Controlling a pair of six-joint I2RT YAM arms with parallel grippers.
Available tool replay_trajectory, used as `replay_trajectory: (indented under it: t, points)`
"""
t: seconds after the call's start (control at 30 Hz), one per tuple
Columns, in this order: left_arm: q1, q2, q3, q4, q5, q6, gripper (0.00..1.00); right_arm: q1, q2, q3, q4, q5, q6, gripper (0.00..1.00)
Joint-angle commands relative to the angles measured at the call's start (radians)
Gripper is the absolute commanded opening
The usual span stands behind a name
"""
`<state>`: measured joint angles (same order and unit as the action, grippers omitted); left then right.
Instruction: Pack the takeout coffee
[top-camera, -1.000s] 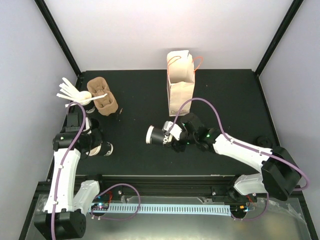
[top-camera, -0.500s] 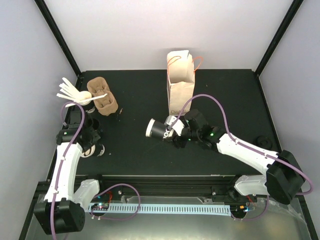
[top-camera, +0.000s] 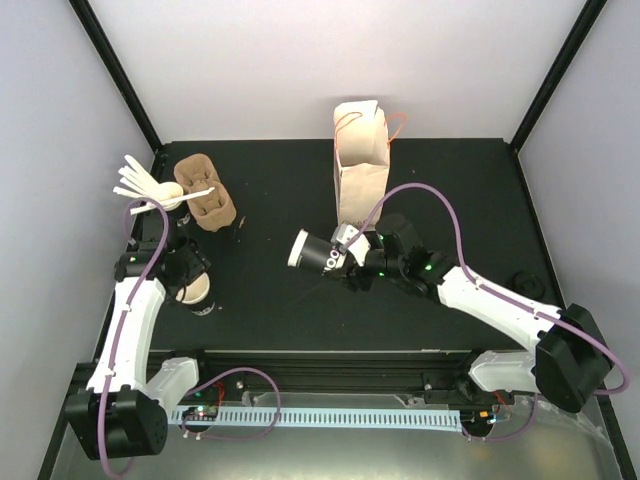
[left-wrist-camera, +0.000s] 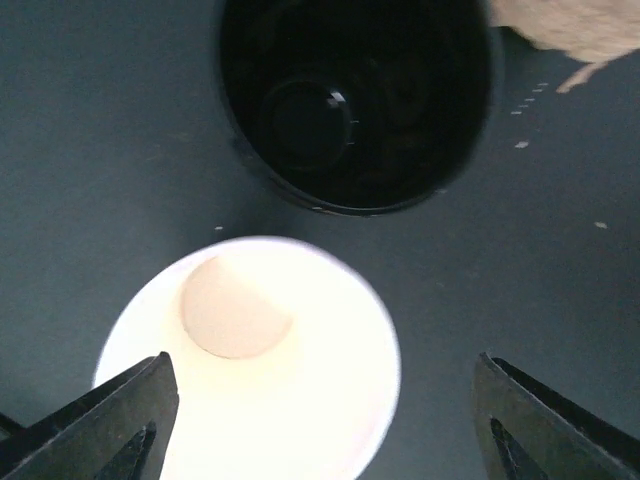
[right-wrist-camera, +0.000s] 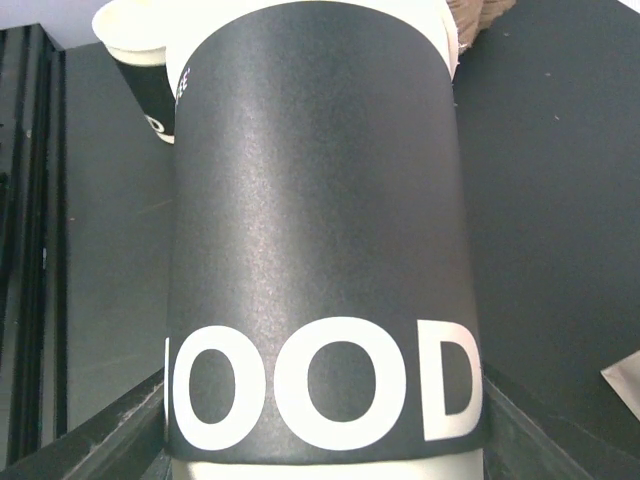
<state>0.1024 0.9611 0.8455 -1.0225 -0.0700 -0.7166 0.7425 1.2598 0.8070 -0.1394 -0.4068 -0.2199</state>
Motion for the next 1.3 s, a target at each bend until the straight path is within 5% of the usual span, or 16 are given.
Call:
replay_trajectory:
  t: [0.0,0.17,0.4,0.6,0.77,1.03,1.27]
  points:
    - [-0.006,-0.008,0.112,-0.036,0.176,0.053,0.84,-0.006,0.014,0.028,0.075,-0.088,0.015,0.67]
    - [-0.013,-0.013,0.095,0.211,0.718,0.181,0.85,-0.007,0.050,0.061,0.122,-0.185,0.030,0.68]
    - [-0.079,0.053,-0.098,0.722,1.179,-0.075,0.81,-0.008,0.104,0.107,0.143,-0.282,0.043,0.68]
    - [-0.165,0.088,-0.146,0.844,1.232,-0.126,0.74,-0.008,0.149,0.156,0.146,-0.340,0.068,0.68]
    - [-0.181,0.124,-0.144,0.864,1.264,-0.163,0.60,-0.012,0.181,0.181,0.188,-0.369,0.097,0.68]
    - [-0.190,0.148,-0.099,0.795,1.241,-0.120,0.05,-0.012,0.202,0.209,0.210,-0.369,0.110,0.71]
    - [-0.192,0.137,-0.067,0.716,1.169,-0.040,0.01,-0.023,0.162,0.180,0.131,-0.162,0.114,0.92]
